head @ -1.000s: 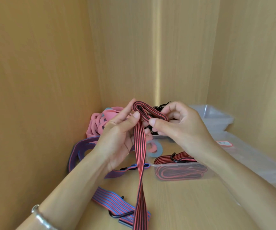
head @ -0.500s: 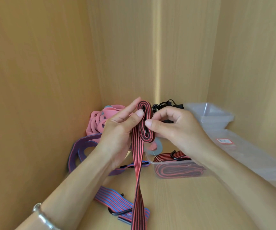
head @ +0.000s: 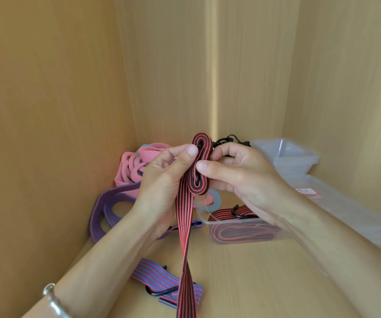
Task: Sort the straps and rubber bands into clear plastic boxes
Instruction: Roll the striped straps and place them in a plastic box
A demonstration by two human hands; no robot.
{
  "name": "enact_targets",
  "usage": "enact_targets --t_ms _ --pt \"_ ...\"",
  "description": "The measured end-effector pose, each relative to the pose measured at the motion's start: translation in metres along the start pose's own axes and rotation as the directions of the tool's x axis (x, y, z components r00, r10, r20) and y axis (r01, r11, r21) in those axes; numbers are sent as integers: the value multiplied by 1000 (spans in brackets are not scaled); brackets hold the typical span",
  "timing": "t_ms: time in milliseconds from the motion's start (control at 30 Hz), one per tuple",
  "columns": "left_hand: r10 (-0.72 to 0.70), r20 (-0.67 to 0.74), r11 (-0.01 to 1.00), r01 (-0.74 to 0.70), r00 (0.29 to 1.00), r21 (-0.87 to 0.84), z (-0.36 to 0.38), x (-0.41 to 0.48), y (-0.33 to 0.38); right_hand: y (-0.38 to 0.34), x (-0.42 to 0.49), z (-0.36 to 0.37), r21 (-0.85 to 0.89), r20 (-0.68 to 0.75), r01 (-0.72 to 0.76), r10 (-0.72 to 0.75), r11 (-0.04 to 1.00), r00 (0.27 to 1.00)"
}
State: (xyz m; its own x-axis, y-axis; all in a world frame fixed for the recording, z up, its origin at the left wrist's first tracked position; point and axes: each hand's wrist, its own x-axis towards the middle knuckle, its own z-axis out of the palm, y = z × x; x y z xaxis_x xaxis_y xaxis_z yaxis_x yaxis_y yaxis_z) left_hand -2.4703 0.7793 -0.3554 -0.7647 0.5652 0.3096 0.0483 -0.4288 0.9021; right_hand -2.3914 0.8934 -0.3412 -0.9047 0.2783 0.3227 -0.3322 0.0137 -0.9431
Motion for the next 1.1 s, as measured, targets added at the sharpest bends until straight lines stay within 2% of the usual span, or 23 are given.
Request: enact_targets --t_ms 100,200,300,367,600,700,800,900,1000,1100 --pt "8 8 998 -9 1000 61 2 -1 -3 1 3 -2 2 -56 32 -32 999 998" --pt "14 95 992 -25 995 121 3 -1 -5 2 7 -7 11 -122 67 -65 998 990" --pt "-43 140 987 20 989 158 3 -1 -7 5 9 -9 19 -153 93 -89 995 984" --pt "-73 177 989 48 981 142 3 0 -7 5 9 -11 -45 -162 110 -115 993 980" --pt "-142 204 989 130 969 74 -1 3 -4 2 11 -14 -307 -94 152 -189 940 977" --pt "-192 223 979 170 956 111 -2 2 -5 6 14 -16 -304 -91 78 -110 950 990" --pt "-167 258 980 131 952 152 -1 -1 -5 4 11 -16 -344 -4 60 -65 937 998" --pt "-150 272 984 117 950 135 -2 -1 -7 6 10 -16 -285 41 49 -39 957 998" --pt "-122 271 988 91 955 122 -1 0 -7 6 10 -15 -269 41 80 -72 960 997" --pt "-58 226 982 14 972 190 0 2 -7 5 11 -14 -312 0 154 -162 938 987"
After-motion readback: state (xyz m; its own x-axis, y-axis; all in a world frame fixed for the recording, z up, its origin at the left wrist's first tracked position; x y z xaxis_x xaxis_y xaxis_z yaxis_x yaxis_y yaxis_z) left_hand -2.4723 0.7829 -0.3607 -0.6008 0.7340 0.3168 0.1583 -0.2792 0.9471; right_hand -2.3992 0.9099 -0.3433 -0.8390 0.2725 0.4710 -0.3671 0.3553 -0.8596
